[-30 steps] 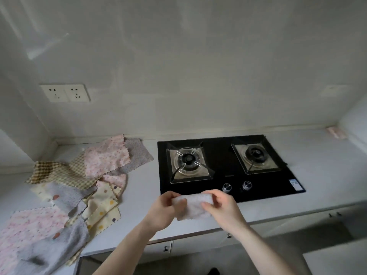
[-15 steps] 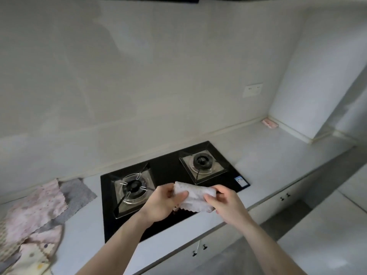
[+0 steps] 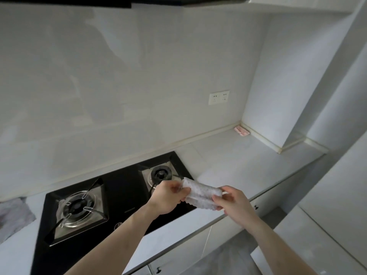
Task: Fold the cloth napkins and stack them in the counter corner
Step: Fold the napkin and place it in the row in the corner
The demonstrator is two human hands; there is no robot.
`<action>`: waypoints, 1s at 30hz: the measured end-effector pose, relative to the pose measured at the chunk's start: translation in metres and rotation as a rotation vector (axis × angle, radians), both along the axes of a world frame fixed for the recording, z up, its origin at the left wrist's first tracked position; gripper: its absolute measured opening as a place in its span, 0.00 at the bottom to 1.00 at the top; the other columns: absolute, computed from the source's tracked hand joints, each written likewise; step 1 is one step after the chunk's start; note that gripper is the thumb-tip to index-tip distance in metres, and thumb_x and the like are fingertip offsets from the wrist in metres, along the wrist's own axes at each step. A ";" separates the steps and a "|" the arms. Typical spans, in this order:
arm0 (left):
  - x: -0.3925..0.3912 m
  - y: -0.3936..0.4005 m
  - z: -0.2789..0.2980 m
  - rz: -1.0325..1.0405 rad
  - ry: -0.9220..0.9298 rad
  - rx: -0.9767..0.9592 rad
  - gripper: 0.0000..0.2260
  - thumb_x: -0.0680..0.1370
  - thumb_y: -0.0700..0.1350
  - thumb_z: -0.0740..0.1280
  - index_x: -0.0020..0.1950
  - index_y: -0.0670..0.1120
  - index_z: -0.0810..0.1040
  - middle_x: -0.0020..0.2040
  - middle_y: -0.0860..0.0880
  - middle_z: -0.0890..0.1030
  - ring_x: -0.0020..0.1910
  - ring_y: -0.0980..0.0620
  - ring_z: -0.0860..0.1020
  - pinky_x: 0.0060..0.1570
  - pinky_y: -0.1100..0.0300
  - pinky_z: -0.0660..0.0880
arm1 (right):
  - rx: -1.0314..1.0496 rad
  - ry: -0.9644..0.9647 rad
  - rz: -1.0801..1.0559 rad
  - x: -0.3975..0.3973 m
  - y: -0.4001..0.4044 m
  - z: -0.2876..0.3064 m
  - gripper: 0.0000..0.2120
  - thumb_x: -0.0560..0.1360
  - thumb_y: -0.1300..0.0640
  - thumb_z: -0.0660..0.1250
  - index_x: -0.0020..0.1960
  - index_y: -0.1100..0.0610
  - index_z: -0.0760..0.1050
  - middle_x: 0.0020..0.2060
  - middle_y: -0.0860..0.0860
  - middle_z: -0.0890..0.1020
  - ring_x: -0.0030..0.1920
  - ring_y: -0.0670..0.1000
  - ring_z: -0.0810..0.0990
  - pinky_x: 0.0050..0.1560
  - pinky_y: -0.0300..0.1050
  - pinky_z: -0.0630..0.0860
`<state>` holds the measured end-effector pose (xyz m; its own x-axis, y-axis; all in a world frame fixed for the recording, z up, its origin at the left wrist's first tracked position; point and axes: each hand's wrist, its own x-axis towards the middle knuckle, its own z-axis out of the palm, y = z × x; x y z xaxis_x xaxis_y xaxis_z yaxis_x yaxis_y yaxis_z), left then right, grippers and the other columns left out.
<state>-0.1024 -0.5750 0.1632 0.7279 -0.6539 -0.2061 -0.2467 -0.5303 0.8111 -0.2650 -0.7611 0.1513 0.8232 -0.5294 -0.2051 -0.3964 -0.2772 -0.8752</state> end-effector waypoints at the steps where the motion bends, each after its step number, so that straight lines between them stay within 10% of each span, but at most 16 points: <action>1: 0.003 -0.013 0.001 0.005 -0.005 0.009 0.15 0.79 0.55 0.70 0.42 0.45 0.82 0.35 0.52 0.83 0.32 0.60 0.79 0.39 0.63 0.75 | 0.000 0.001 -0.005 0.002 -0.010 0.001 0.04 0.77 0.51 0.71 0.50 0.51 0.80 0.38 0.48 0.87 0.40 0.47 0.86 0.44 0.44 0.77; 19: 0.124 -0.209 -0.018 -0.130 -0.119 0.197 0.18 0.73 0.67 0.70 0.40 0.53 0.84 0.37 0.55 0.85 0.39 0.57 0.83 0.46 0.58 0.82 | 0.159 0.090 -0.312 0.093 -0.178 -0.051 0.05 0.75 0.55 0.72 0.47 0.57 0.81 0.34 0.51 0.85 0.33 0.47 0.85 0.33 0.38 0.73; 30: 0.182 -0.277 -0.029 -0.175 -0.066 0.220 0.05 0.76 0.54 0.70 0.47 0.57 0.85 0.48 0.59 0.85 0.49 0.60 0.82 0.54 0.61 0.80 | 0.385 0.138 -0.598 0.150 -0.309 -0.113 0.06 0.76 0.64 0.65 0.49 0.59 0.80 0.34 0.55 0.83 0.34 0.50 0.83 0.30 0.39 0.70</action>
<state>0.0795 -0.8523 0.1346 0.6246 -0.7155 -0.3128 -0.3985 -0.6365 0.6604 -0.1153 -1.0696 0.0385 0.3681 -0.7505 -0.5489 -0.4980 0.3394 -0.7980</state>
